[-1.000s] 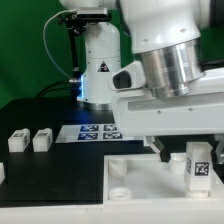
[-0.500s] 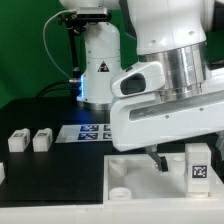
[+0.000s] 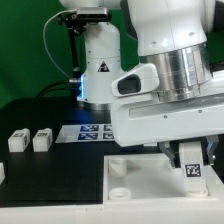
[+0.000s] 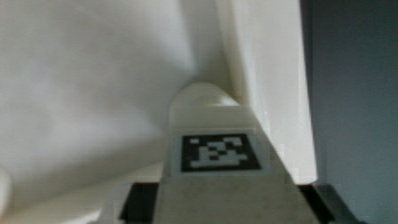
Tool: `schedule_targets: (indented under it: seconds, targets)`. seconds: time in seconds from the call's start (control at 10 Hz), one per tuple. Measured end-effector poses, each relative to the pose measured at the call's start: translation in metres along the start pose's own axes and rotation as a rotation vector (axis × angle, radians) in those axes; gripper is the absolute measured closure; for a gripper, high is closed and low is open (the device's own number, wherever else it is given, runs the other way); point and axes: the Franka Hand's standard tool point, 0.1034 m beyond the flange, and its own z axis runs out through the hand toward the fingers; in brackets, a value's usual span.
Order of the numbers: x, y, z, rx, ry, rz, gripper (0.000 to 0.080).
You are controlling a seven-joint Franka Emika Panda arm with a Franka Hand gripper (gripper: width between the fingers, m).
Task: Assemble one leg
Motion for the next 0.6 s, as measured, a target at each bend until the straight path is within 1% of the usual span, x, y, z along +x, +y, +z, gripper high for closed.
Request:
schedule_targets:
  seconds: [0.3,0.4,0.5,0.6]
  targets:
    - [-0.0059,-0.0043,0.0047,0.019,0.029,0.606,0.0509]
    - [-0.0067,-0.0053,0.0053,0.035,0.017,0.808,0.0509]
    - [-0.0078,-0.0074,0.0058,0.043,0.006,0.936,0.0509]
    - [-0.0071,-0.0078,0.0059,0.060,-0.005,1.076,0.0509]
